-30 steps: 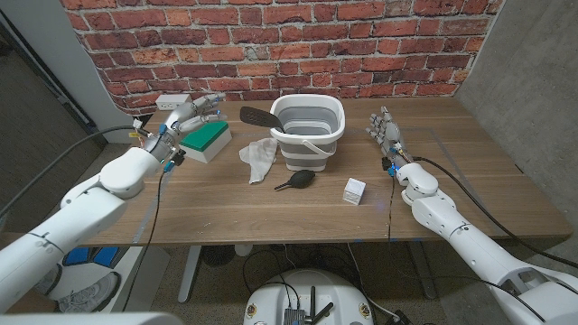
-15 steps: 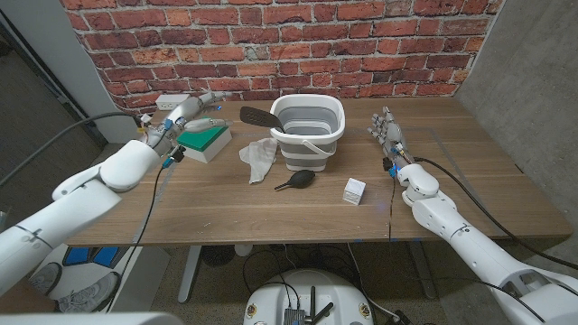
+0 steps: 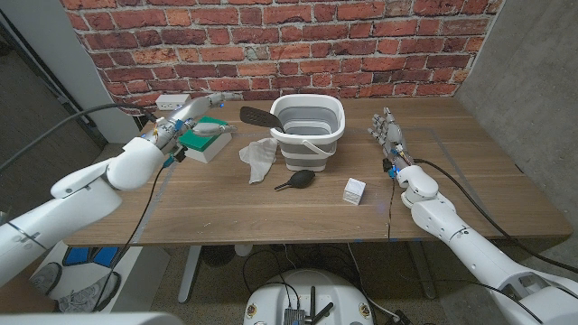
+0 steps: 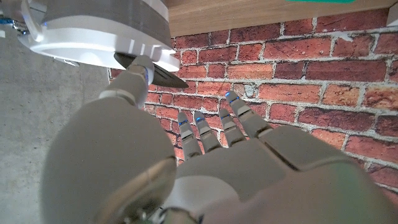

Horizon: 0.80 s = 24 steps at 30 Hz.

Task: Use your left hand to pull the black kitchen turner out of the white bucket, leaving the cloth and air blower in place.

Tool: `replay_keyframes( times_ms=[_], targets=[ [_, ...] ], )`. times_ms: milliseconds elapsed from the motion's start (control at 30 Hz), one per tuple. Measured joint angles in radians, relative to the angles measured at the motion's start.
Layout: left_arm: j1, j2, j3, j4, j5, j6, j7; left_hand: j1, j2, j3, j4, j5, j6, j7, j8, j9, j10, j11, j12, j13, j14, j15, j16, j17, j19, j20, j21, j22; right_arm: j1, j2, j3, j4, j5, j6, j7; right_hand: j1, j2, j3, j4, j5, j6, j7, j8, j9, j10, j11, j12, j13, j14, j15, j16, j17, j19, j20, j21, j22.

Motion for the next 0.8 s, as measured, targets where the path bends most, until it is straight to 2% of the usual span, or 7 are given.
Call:
replay_keyframes(
  times_ms=[200, 300, 400, 600, 667, 800],
  targets=[
    [0.005, 0.011, 0.011, -0.037, 0.1, 0.045, 0.007, 0.016, 0.006, -0.013, 0.004, 0.0, 0.0, 0.0, 0.0, 0.005, -0.004, 0.001, 0.0, 0.0, -0.02, 0.002, 0.0, 0.0, -0.024, -0.002, -0.005, 0.0, -0.002, 0.001, 0.002, 0.0, 0.003, 0.002, 0.0, 0.0, 0.0, 0.0, 0.0, 0.0, 0.0, 0.0, 0.0, 0.0, 0.0, 0.0, 0.0, -0.005, 0.005, -0.005, 0.0, -0.005, 0.0, 0.0, 0.0, 0.0],
    [0.006, 0.017, 0.02, -0.056, 0.158, 0.075, 0.007, 0.031, 0.011, -0.024, 0.007, 0.0, 0.0, 0.0, 0.0, 0.005, -0.009, -0.001, 0.0, 0.005, -0.034, 0.002, 0.0, 0.0, -0.053, -0.002, -0.005, 0.0, -0.004, -0.003, 0.003, -0.003, 0.007, 0.001, 0.001, 0.0, 0.0, 0.002, 0.002, 0.0, 0.0, 0.0, 0.0, 0.0, 0.0, 0.0, 0.0, -0.005, 0.005, -0.005, 0.001, -0.005, 0.0, 0.0, 0.0, 0.0],
    [0.003, 0.024, 0.035, -0.073, 0.207, 0.101, 0.001, 0.042, 0.007, -0.045, 0.009, 0.0, -0.012, 0.002, 0.0, 0.005, -0.023, 0.003, -0.004, 0.005, -0.054, 0.004, 0.0, 0.0, -0.094, -0.001, -0.009, 0.0, -0.005, -0.007, 0.005, -0.005, 0.009, -0.003, 0.003, 0.0, 0.0, 0.005, 0.005, 0.004, 0.0, 0.0, 0.0, 0.0, 0.0, 0.0, 0.0, -0.005, 0.005, -0.005, 0.001, -0.009, 0.005, 0.005, 0.0, 0.0],
    [-0.018, 0.036, 0.074, -0.101, 0.312, 0.148, -0.016, 0.064, 0.011, -0.088, 0.014, 0.0, -0.018, -0.003, 0.0, 0.005, -0.047, 0.007, -0.004, 0.005, -0.105, 0.006, 0.0, 0.005, -0.236, 0.001, -0.012, 0.0, -0.005, -0.01, 0.007, -0.006, 0.012, -0.007, 0.006, 0.0, 0.0, 0.005, 0.005, 0.004, 0.0, 0.0, 0.0, 0.0, 0.004, 0.004, 0.0, -0.009, 0.005, -0.005, 0.001, -0.009, 0.011, 0.0, 0.0, 0.0],
    [-0.027, 0.039, 0.088, -0.107, 0.316, 0.15, -0.016, 0.064, 0.011, -0.091, 0.015, 0.0, -0.018, -0.003, 0.0, 0.005, -0.047, 0.007, -0.004, 0.005, -0.107, 0.007, 0.0, 0.005, -0.256, 0.002, -0.012, 0.0, -0.005, -0.01, 0.007, -0.006, 0.013, -0.007, 0.007, 0.0, 0.0, 0.005, 0.005, 0.004, 0.0, 0.0, 0.0, 0.0, 0.005, 0.006, 0.0, -0.009, 0.005, -0.005, 0.001, -0.013, 0.011, 0.0, 0.0, 0.0],
    [-0.049, 0.046, 0.121, -0.119, 0.409, 0.178, -0.023, 0.064, 0.011, -0.106, 0.015, 0.0, -0.023, 0.001, 0.006, 0.005, -0.033, 0.001, 0.0, 0.005, -0.098, 0.007, 0.006, 0.005, -0.259, 0.002, -0.012, 0.0, -0.005, -0.011, 0.009, -0.002, 0.016, -0.007, 0.009, 0.0, 0.0, 0.005, 0.005, 0.004, 0.0, 0.0, 0.0, 0.0, 0.005, 0.006, 0.0, -0.009, 0.005, -0.005, 0.001, -0.014, 0.011, 0.0, 0.0, 0.0]
  ],
)
